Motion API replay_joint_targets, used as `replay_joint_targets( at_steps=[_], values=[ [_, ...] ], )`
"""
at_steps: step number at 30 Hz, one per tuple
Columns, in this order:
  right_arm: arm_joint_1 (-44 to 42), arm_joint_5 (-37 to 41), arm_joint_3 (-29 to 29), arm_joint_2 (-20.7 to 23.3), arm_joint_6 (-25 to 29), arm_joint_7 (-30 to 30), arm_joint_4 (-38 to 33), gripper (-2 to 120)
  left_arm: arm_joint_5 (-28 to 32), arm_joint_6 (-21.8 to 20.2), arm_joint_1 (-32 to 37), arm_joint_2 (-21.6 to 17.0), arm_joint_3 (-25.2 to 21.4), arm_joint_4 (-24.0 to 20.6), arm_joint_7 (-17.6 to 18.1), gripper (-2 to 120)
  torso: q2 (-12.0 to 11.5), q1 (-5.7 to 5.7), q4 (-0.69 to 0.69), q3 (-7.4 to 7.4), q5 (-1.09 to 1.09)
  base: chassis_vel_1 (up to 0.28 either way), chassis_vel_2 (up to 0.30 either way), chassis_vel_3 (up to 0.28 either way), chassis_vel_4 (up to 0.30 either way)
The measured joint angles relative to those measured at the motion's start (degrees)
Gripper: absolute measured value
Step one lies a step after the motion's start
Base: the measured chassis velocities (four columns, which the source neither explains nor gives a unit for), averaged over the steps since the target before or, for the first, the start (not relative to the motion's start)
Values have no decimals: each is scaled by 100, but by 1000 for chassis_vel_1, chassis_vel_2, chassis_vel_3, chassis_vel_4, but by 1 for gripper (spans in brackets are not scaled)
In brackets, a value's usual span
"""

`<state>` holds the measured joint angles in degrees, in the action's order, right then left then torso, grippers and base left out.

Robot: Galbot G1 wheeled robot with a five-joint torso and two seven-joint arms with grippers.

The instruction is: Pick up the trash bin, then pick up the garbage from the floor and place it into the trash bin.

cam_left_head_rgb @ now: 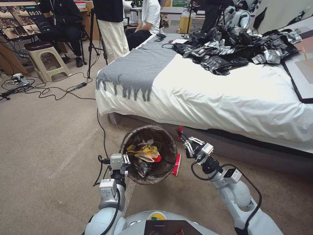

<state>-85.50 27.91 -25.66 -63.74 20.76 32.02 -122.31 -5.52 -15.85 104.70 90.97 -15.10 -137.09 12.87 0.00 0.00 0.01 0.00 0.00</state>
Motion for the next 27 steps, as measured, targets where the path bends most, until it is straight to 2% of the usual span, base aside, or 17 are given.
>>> replay_joint_targets(
  at_steps=[2, 3, 6, 14, 17, 18, 20, 22, 25, 26, 27],
  values=[
    [84, 76, 457, 237, -331, -64, -398, 0, 0, 0, 0, 0, 0, 0, 0, 0, 0, 0, -1, 0, -1, 0, 0, 0, 0],
    [84, 76, 457, 237, -331, -64, -398, 0, 0, 0, 0, 0, 0, 0, 0, 0, 0, 0, -1, 0, -1, 0, 0, 0, 0],
    [212, -91, 1060, 449, -536, -231, -430, 0, 0, 0, 0, 0, 0, 0, 0, 0, 0, 0, 0, 0, 0, 0, 0, 0, 0],
    [315, -555, 1453, 414, -529, -407, 131, -1, 0, 0, 0, 0, 0, 0, 0, 0, 0, 0, -1, 0, 1, 0, 0, 0, 0],
    [403, -680, 1524, 342, -528, -558, 406, 12, 0, 0, 0, 0, 0, 0, 0, 0, 0, 0, -1, 0, 1, 0, 0, 0, 0],
    [403, -680, 1524, 342, -528, -558, 406, 12, 0, 0, 0, 0, 0, 0, 0, 0, 0, 0, -1, 0, 1, 0, 0, 0, 0],
    [443, -726, 1555, 316, -531, -652, 563, 22, 0, 0, 0, 0, 0, 0, 0, 0, 0, 0, -1, 0, 1, 0, 0, 0, 0],
    [448, -743, 1557, 311, -530, -661, 591, 25, 0, 0, 0, 0, 0, 0, 0, 0, 0, 0, -1, 0, 1, 0, 0, 0, 0],
    [451, -809, 1560, 291, -518, -672, 678, 42, 0, 0, 0, 0, 0, 0, 0, 0, 0, 0, -1, 0, 0, 0, 0, 0, 0],
    [451, -809, 1560, 291, -518, -672, 678, 42, 0, 0, 0, 0, 0, 0, 0, 0, 0, 0, -1, 0, 0, 0, 0, 0, 0],
    [450, -829, 1558, 288, -512, -672, 685, 46, 0, 0, 0, 0, 0, 0, 0, 0, 0, 0, -1, 0, 0, 0, 0, 0, 0]
  ],
)
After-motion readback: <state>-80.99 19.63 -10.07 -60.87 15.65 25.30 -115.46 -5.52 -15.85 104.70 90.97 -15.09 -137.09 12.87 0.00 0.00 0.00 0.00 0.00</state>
